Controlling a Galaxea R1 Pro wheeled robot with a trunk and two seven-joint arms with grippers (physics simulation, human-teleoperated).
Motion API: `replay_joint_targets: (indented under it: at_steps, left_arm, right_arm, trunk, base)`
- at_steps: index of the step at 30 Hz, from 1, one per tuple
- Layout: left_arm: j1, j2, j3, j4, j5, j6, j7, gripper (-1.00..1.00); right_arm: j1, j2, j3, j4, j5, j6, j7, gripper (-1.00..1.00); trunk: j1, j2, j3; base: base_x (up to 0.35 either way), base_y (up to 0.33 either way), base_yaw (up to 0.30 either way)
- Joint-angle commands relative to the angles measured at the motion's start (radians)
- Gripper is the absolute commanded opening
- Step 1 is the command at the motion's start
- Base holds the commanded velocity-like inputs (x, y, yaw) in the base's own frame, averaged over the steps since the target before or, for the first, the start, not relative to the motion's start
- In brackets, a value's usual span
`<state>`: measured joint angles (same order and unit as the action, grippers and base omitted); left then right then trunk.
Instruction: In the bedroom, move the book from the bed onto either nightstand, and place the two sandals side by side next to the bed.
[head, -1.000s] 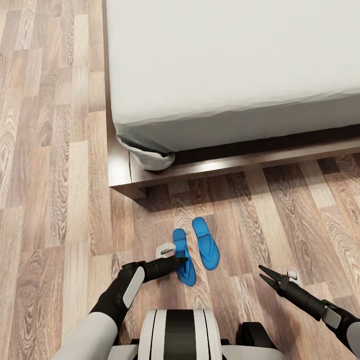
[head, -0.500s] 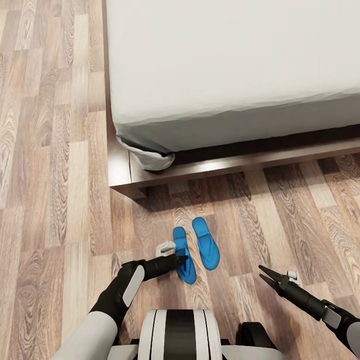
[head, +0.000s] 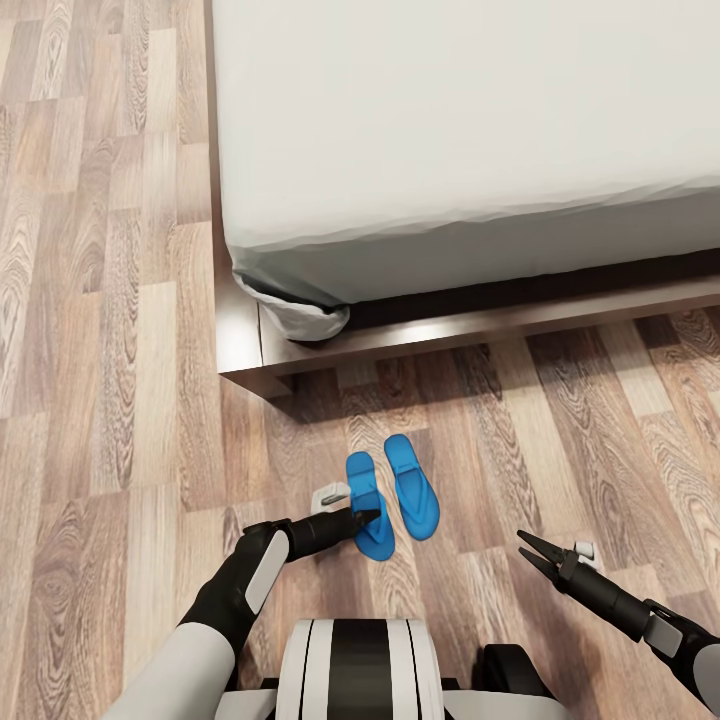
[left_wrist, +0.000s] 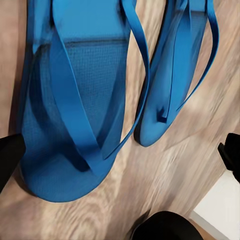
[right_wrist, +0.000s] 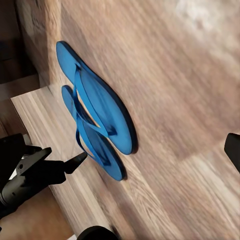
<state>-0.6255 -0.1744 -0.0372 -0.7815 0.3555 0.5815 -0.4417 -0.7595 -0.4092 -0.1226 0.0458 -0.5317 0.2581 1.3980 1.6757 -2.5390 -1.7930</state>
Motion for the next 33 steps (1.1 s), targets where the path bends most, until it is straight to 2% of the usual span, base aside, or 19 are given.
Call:
replay_joint_targets:
  at_steps: [1,17,27,33]
  left_arm:
    - [0.000,0.000,0.000,-0.001,0.006,0.008,0.001,1.00]
    - [0.000,0.009,0.003,-0.001,0.007,0.007,0.000,1.00]
    - [0.000,0.017,0.004,-0.013,0.007,0.014,-0.001,1.00]
    - [0.000,0.039,0.007,-0.018,0.013,0.018,-0.004,1.00]
  right_arm:
    - [-0.001,0.000,-0.007,0.003,0.004,0.010,0.004,1.00]
    - [-0.001,0.000,-0.007,0.004,0.004,0.013,0.001,1.00]
    - [-0.001,0.000,-0.008,0.005,0.003,0.015,0.001,1.00]
    - [-0.001,0.000,-0.006,0.005,0.003,0.016,-0.001,1.00]
  trunk:
    - [0.000,0.000,0.000]
    - [0.000,0.000,0.000]
    - [-0.005,0.002,0.038]
    - [-0.007,0.004,0.061]
  base:
    - [0.000,0.000,0.000]
    - [0.000,0.000,0.000]
    - [0.000,0.000,0.000]
    - [0.000,0.000,0.000]
